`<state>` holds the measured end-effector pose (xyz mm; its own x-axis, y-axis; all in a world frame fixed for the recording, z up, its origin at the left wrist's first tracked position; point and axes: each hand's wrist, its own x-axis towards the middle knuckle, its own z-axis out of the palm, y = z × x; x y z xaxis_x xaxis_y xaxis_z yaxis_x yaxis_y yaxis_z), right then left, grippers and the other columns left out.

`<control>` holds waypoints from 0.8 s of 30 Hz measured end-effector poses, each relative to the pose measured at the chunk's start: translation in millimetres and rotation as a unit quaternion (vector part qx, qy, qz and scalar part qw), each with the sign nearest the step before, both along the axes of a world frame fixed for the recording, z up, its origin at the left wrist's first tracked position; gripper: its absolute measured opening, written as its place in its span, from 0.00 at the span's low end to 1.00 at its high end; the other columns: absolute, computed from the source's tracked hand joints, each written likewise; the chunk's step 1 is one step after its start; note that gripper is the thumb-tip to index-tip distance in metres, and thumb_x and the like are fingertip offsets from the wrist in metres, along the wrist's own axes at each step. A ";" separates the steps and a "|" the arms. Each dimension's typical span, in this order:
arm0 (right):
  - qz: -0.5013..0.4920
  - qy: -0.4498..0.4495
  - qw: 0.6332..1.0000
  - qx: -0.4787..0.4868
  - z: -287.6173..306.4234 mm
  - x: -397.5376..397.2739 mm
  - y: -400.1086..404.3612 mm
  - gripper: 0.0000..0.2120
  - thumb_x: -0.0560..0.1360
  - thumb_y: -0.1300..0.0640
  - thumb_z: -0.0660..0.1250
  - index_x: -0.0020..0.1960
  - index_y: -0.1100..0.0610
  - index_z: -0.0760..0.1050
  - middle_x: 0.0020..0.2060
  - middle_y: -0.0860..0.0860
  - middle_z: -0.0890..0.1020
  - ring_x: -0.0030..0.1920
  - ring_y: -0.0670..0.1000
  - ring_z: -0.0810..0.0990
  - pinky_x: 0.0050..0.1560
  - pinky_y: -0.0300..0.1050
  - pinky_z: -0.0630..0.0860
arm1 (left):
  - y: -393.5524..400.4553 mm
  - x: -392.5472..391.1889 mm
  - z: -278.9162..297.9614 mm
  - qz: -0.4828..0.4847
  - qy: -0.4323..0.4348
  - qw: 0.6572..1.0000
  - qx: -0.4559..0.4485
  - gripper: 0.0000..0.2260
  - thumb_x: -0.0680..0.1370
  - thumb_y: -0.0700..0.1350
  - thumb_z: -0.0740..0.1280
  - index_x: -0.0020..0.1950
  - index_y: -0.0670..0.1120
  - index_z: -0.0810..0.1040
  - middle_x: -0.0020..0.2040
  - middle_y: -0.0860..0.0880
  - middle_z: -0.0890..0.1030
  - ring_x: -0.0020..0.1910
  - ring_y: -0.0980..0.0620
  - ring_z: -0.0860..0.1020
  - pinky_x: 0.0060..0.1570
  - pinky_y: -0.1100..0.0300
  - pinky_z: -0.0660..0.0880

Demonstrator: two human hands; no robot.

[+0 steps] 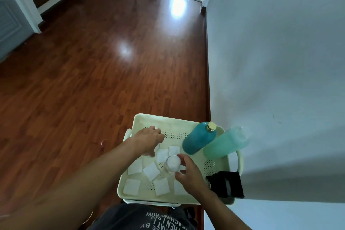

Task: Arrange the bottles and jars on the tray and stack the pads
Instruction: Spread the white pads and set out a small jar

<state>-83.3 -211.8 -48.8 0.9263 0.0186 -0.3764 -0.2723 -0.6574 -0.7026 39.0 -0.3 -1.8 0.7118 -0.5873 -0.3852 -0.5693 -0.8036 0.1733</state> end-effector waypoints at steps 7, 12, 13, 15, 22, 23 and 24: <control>-0.006 -0.005 0.998 -0.058 11.9 3.9 -5.8 0.20 0.78 0.65 0.65 0.69 0.55 0.71 0.65 0.48 0.77 0.63 0.46 0.75 0.61 0.40 0.76 | 8.2 12.1 12.2 0.018 0.051 0.997 -0.050 0.26 0.75 0.61 0.71 0.69 0.53 0.73 0.65 0.49 0.74 0.64 0.46 0.71 0.59 0.51 0.72; -0.024 -0.055 0.995 -0.084 34.1 9.4 -19.3 0.08 0.80 0.60 0.66 0.58 0.53 0.78 0.51 0.45 0.83 0.49 0.41 0.80 0.52 0.38 0.77 | 6.6 21.6 25.9 0.056 0.071 0.991 -0.099 0.21 0.78 0.59 0.69 0.67 0.52 0.75 0.64 0.50 0.76 0.62 0.47 0.74 0.57 0.49 0.76; -0.028 -0.065 0.994 -0.082 40.0 10.3 -24.3 0.06 0.80 0.60 0.67 0.55 0.52 0.79 0.48 0.44 0.83 0.47 0.41 0.80 0.50 0.39 0.77 | 3.5 22.5 28.1 0.060 0.070 0.990 -0.107 0.21 0.78 0.59 0.69 0.67 0.52 0.75 0.64 0.50 0.77 0.61 0.47 0.75 0.57 0.49 0.76; -0.035 -0.086 0.993 -0.078 52.6 11.1 -37.1 0.05 0.80 0.59 0.67 0.52 0.50 0.79 0.44 0.42 0.82 0.45 0.41 0.80 0.48 0.40 0.79 | -6.5 23.1 31.8 0.067 0.066 0.988 -0.122 0.20 0.78 0.58 0.69 0.67 0.51 0.75 0.64 0.50 0.77 0.60 0.47 0.77 0.56 0.50 0.77; -0.050 -0.181 0.978 -0.096 99.1 -0.7 -102.9 0.05 0.79 0.56 0.70 0.50 0.46 0.79 0.45 0.38 0.82 0.47 0.37 0.80 0.45 0.28 0.76 | -63.6 17.1 43.3 0.102 0.062 0.971 -0.208 0.31 0.75 0.60 0.72 0.73 0.53 0.66 0.68 0.52 0.74 0.60 0.50 0.77 0.55 0.54 0.76; -0.056 -0.194 0.975 -0.097 104.6 -2.5 -112.5 0.05 0.78 0.55 0.70 0.49 0.45 0.79 0.44 0.38 0.82 0.46 0.38 0.81 0.43 0.29 0.76 | -73.6 15.8 45.6 0.099 0.058 0.969 -0.217 0.33 0.74 0.60 0.72 0.75 0.53 0.64 0.69 0.52 0.73 0.61 0.50 0.76 0.56 0.54 0.76; -0.062 -0.206 0.972 -0.097 109.4 -3.4 -121.6 0.04 0.78 0.54 0.71 0.48 0.44 0.78 0.43 0.38 0.82 0.45 0.39 0.81 0.42 0.31 0.77 | -83.4 14.9 48.2 0.099 0.054 0.969 -0.222 0.36 0.73 0.61 0.73 0.76 0.54 0.63 0.71 0.52 0.72 0.62 0.49 0.76 0.56 0.53 0.76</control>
